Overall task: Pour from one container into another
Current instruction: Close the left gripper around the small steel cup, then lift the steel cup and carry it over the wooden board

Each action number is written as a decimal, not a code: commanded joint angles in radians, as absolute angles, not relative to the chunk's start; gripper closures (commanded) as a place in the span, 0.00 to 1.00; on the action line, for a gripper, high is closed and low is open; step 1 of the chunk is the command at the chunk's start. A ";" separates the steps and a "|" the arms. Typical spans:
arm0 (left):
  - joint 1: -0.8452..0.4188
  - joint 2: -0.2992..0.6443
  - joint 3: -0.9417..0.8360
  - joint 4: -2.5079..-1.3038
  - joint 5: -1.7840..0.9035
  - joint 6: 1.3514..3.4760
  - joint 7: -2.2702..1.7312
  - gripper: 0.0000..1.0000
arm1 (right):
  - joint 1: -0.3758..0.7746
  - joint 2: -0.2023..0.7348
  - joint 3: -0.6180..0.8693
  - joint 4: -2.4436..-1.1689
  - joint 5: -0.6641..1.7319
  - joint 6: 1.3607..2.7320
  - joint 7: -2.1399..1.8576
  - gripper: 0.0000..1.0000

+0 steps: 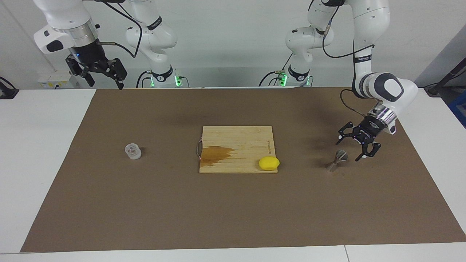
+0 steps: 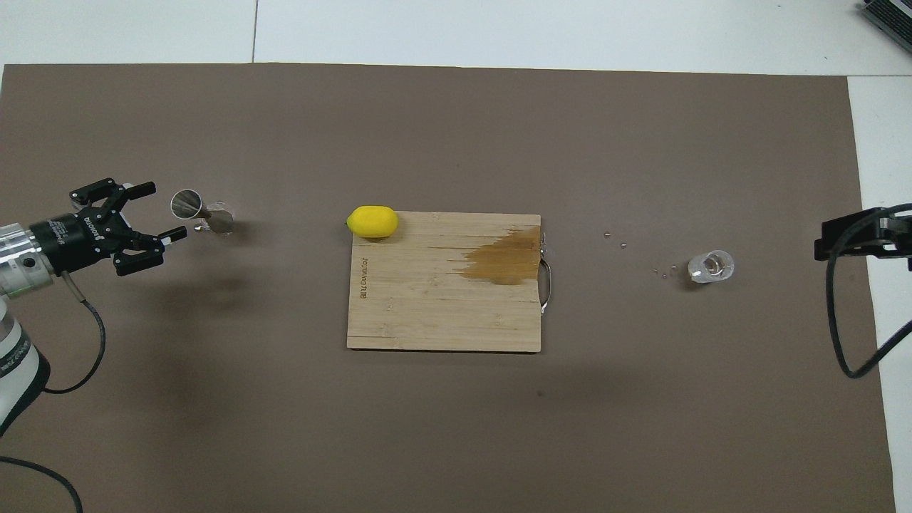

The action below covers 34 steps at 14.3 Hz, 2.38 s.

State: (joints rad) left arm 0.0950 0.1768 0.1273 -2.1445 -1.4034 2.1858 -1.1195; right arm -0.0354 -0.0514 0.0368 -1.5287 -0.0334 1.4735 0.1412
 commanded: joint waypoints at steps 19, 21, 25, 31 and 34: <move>0.041 0.190 0.127 -2.180 -1.516 2.269 -1.058 0.97 | -0.048 -0.067 0.054 -1.588 -0.012 1.460 0.135 0.00; 0.040 0.190 0.127 -2.177 -1.514 2.263 -1.060 1.00 | -0.048 -0.067 0.054 -1.589 -0.012 1.460 0.135 0.00; 0.028 0.195 0.121 -2.126 -1.506 2.229 -1.072 1.00 | -0.048 -0.074 0.054 -1.600 -0.012 1.462 0.133 0.00; -0.004 0.144 -0.026 -2.060 -1.509 2.214 -1.167 1.00 | -0.040 -0.072 0.054 -1.598 -0.012 1.470 0.141 0.00; -0.087 0.133 -0.051 -2.039 -1.511 2.218 -1.207 1.00 | -0.043 -0.072 0.054 -1.598 -0.012 1.470 0.129 0.00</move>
State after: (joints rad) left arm -0.0284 0.1533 -0.0544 -2.0428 -1.4923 2.2133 -1.1743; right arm -0.0322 -0.0467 0.0489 -1.5710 -0.0334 1.4603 0.1412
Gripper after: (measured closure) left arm 0.493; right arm 0.000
